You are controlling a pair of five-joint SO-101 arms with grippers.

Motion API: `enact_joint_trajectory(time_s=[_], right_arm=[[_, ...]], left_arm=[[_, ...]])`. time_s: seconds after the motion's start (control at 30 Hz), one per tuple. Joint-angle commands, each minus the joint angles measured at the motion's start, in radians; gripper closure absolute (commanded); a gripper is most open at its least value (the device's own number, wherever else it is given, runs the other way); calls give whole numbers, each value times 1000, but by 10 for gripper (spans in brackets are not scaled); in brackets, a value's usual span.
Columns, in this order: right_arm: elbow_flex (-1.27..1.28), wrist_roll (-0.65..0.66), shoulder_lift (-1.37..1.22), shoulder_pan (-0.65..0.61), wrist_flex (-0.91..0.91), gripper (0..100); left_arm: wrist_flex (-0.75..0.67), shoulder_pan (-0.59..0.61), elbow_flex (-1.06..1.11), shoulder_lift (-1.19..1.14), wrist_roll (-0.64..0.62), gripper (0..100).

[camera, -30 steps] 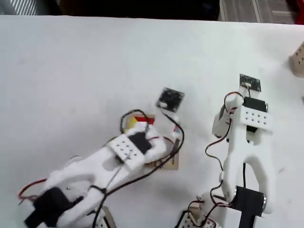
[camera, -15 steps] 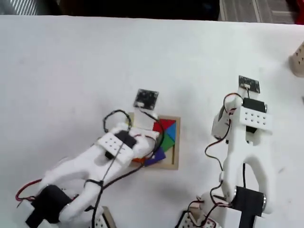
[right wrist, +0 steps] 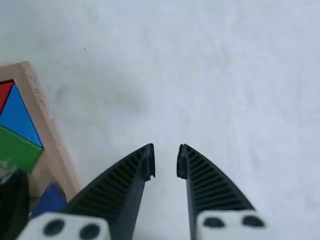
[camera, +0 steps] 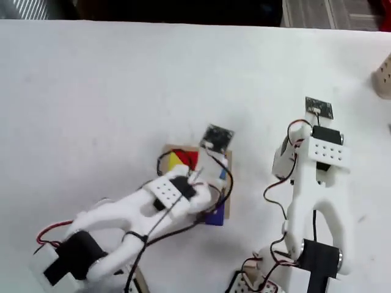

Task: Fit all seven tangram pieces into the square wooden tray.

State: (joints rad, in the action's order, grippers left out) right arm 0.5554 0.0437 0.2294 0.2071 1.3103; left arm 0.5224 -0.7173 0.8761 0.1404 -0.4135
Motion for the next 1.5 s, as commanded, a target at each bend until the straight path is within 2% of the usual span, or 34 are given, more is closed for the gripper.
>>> enact_joint_trajectory(time_s=[0.0, 0.27, 0.37, 0.5, 0.6, 0.7, 0.8, 0.9, 1.07, 1.23, 1.37, 1.47], right_arm=[[-5, 15, 25, 8, -13, 921], [-5, 15, 25, 8, -13, 921], [-5, 15, 25, 8, -13, 921], [-3, 15, 25, 8, -13, 921], [-3, 12, 24, 8, -15, 921], [9, 9, 24, 7, -41, 921], [17, 5, 24, 5, -59, 921], [17, 5, 24, 7, -59, 921], [17, 5, 24, 7, -61, 921], [17, 5, 24, 7, -61, 921], [17, 5, 25, 16, -59, 921], [14, 3, 25, 31, -59, 921]], left_arm=[[-21, 65, -71, 25, 2, 977], [25, 48, 34, 278, 9, 977], [95, -56, 126, 438, 18, 977], [249, -242, 262, 674, 155, 977], [405, -282, 282, 809, 166, 977], [528, -286, 247, 816, 172, 977], [552, -344, 210, 688, 169, 977], [514, -423, 152, 463, 169, 977], [430, -433, 43, 197, 160, 977], [232, -409, 74, 160, 0, 977], [46, -320, 138, 160, -29, 977], [-6, -265, 150, 160, -49, 977]])
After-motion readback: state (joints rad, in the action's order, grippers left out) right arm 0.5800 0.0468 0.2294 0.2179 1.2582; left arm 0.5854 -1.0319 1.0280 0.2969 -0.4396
